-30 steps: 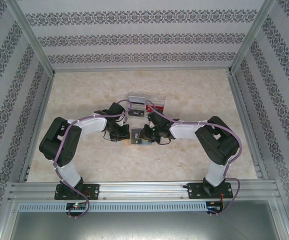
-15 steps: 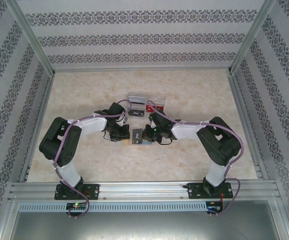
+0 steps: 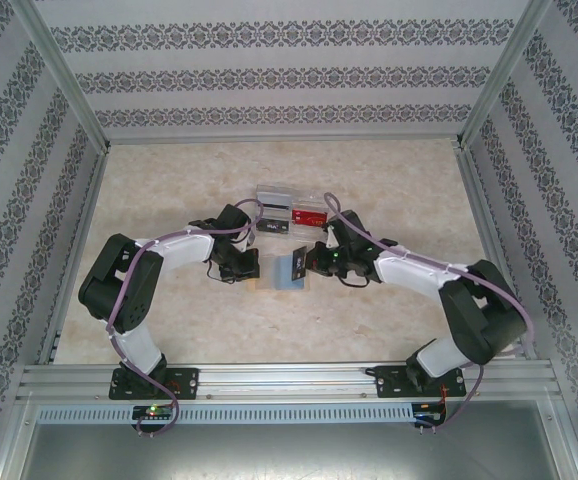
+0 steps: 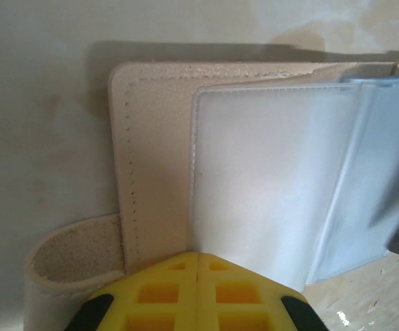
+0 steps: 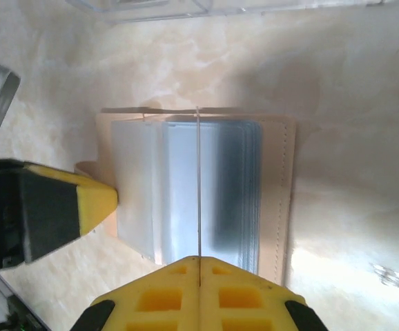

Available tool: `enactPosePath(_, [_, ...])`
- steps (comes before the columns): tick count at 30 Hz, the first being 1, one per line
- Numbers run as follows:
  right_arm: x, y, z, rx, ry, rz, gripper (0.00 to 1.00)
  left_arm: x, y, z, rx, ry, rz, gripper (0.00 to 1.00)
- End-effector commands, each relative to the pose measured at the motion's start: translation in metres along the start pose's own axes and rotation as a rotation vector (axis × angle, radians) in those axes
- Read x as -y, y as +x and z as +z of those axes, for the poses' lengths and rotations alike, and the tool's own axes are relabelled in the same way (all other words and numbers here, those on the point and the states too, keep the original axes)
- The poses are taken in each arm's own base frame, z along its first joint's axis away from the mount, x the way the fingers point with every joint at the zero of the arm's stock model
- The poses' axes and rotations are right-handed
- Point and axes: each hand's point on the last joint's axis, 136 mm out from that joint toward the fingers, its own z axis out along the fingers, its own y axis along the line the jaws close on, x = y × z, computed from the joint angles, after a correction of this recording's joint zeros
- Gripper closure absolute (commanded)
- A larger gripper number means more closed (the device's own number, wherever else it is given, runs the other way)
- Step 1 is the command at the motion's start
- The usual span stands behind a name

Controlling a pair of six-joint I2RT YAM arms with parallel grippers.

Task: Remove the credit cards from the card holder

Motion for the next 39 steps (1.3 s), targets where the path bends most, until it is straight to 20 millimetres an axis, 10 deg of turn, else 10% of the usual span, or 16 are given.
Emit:
enactPosePath(1, [-0.004, -0.007, -0.023, 0.013, 0.054, -0.136, 1.0, 0.007, -0.002, -0.012, 0.014, -0.014, 0.032, 0.97])
enactPosePath(9, [-0.032, -0.045, -0.063, 0.072, 0.162, -0.477, 1.0, 0.02, -0.026, -0.069, 0.191, -0.025, 0.024, 0.59])
enactPosePath(15, [-0.064, -0.071, -0.066, 0.045, 0.205, -0.809, 1.0, -0.002, -0.035, -0.122, 0.374, -0.114, -0.051, 0.0])
enactPosePath(28, [-0.096, -0.104, -0.013, -0.111, 0.33, -1.35, 1.0, -0.055, -0.025, -0.231, 0.723, -0.295, -0.201, 0.0])
enactPosePath(39, [-0.084, -0.106, 0.033, -0.221, 0.456, -1.566, 1.0, -0.064, -0.018, -0.232, 0.721, -0.318, -0.219, 0.0])
